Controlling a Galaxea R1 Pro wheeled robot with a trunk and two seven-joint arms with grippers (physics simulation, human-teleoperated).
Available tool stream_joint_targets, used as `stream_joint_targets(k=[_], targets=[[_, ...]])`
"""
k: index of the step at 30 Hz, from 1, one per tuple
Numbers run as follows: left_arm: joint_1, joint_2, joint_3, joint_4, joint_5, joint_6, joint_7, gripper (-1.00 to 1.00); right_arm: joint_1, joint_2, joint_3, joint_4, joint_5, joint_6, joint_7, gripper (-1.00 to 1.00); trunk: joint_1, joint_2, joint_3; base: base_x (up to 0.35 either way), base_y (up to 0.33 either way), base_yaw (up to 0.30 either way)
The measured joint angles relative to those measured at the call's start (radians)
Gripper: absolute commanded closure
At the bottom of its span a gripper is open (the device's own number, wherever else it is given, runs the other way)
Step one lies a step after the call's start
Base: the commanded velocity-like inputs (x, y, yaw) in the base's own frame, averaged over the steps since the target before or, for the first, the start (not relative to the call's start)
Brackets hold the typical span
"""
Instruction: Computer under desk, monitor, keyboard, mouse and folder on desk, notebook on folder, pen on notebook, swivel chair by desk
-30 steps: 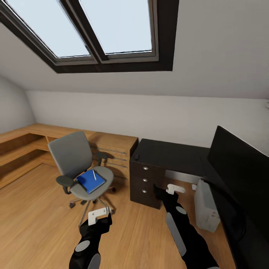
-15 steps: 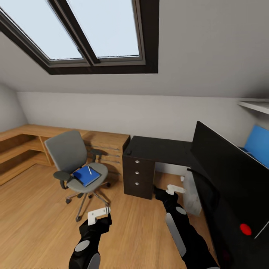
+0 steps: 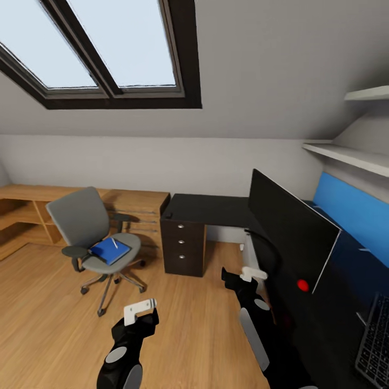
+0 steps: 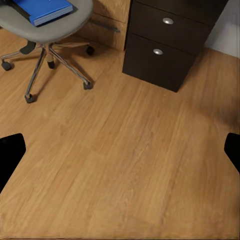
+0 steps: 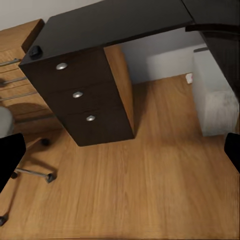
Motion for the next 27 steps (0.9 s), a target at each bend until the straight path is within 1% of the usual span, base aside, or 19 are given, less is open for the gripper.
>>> stream_joint_targets(k=[9, 20, 27], targets=[[0.0, 0.0, 0.005, 0.0, 0.0, 0.001, -0.001, -1.0, 0.0, 0.0, 0.0, 0.0, 0.0, 0.0, 0.0, -1.0, 0.0, 0.0, 0.0, -0.336, -0.041, -0.036], [0.0, 0.0, 0.004, 0.0, 0.0, 0.004, -0.001, -1.0, 0.0, -0.001, -0.001, -0.001, 0.002, -0.001, -0.005, -1.0, 0.0, 0.0, 0.0, -0.296, -0.182, -0.008], [0.0, -0.001, 0.003, 0.0, -0.001, 0.004, 0.0, -1.0, 0.0, -0.003, -0.002, -0.001, 0.003, -0.001, -0.005, -1.0, 0.0, 0.0, 0.001, -0.286, -0.19, -0.167]])
